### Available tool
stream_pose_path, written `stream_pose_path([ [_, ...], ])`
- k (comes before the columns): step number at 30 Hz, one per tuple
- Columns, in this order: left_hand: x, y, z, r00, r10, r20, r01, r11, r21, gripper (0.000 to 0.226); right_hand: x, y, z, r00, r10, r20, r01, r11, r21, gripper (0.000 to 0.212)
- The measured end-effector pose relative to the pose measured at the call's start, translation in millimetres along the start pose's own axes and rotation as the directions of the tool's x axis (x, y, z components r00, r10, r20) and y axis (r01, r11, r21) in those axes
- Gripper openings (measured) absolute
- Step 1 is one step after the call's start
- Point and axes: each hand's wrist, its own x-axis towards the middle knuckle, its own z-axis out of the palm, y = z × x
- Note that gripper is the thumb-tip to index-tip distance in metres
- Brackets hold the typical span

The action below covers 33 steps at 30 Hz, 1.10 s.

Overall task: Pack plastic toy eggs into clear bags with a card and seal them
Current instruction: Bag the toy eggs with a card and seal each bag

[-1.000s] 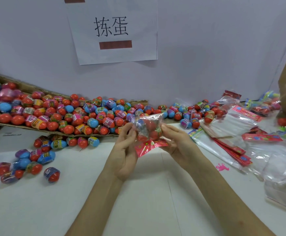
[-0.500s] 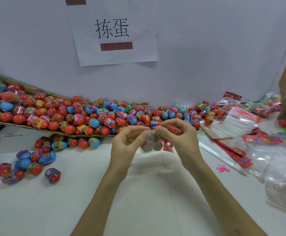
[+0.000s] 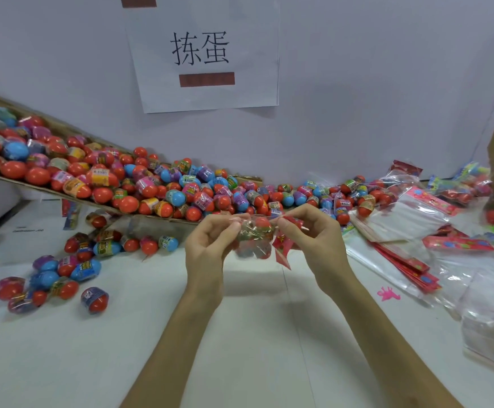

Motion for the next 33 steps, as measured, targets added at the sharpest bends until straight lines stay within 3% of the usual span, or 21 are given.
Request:
stream_pose_path([
  [4, -1.3, 0.6, 1.5, 0.999, -0.029, 0.015, 0.029, 0.999, -0.015, 0.024, -0.6, 1.3, -0.7, 1.000, -0.013, 0.016, 0.013, 1.000, -0.021, 0.016],
  [12, -0.9, -6.6, 6.4, 0.991, -0.129, -0.029, 0.123, 0.983, -0.139, 0.014, 1.0, 3.7, 0.8, 0.998, 0.024, 0.061, -0.023, 1.000, -0.009, 0.020],
  [18, -2.8, -17.9, 10.1, 0.999, -0.033, -0.021, 0.034, 0.998, 0.053, 0.010, 2.0, 3.6, -6.3, 0.984, 0.017, 0.177, -0.010, 0.999, -0.038, 0.021],
  [22, -4.3, -20.4, 9.4, 0.999, -0.031, 0.020, 0.029, 0.995, 0.091, 0.006, 0.2, 11.7, -2.5, 0.982, -0.013, 0.189, 0.067, 0.958, -0.280, 0.007],
  [28, -1.2, -26.3, 8.3, 0.989, -0.134, 0.067, 0.128, 0.988, 0.080, 0.005, 0.2, 13.0, -3.2, 0.986, -0.063, 0.157, 0.102, 0.961, -0.256, 0.015],
  [33, -0.2, -29.1, 3.7, 0.983, -0.151, 0.105, 0.144, 0.987, 0.078, 0.007, -0.9, 15.5, 0.3, 0.994, -0.025, 0.104, 0.049, 0.971, -0.232, 0.019],
])
